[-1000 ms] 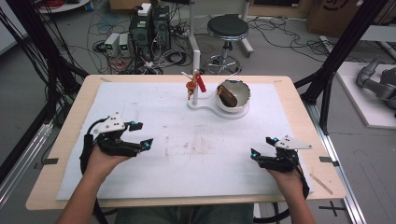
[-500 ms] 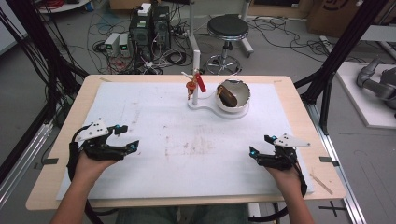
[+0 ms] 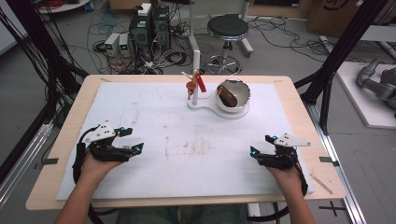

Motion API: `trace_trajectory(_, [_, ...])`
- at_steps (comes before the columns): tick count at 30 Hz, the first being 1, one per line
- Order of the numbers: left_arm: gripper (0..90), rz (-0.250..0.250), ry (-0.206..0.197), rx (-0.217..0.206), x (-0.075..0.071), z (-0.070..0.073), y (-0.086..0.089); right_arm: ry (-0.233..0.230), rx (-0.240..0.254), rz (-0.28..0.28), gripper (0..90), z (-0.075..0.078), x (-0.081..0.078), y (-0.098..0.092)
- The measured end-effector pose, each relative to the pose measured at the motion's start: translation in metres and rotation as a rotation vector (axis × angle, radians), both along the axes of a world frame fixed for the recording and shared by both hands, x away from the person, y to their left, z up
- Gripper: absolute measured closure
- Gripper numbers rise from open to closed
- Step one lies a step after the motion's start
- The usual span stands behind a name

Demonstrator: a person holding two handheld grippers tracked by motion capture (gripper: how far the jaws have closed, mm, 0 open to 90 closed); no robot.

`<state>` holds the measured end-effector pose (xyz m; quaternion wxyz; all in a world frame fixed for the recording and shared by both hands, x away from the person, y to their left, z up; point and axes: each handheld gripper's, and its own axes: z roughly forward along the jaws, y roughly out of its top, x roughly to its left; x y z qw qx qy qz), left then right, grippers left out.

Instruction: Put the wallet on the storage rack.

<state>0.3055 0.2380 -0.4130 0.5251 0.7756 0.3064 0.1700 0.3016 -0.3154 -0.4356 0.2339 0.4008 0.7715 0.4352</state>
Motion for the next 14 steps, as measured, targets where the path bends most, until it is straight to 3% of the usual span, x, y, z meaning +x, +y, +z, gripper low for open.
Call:
trace_trajectory(5, [23.1, 0.003, 0.035, 0.023, 0.0018, -0.0032, -0.0008, 0.005, -0.001, 0.004, 20.8, -0.0003, 0.0, 0.0019])
trace_trajectory(14, [22.9, 0.008, 0.033, 0.01, 0.0028, -0.0037, 0.0004, 0.005, -0.005, 0.006, 20.8, -0.001, 0.0004, 0.0023])
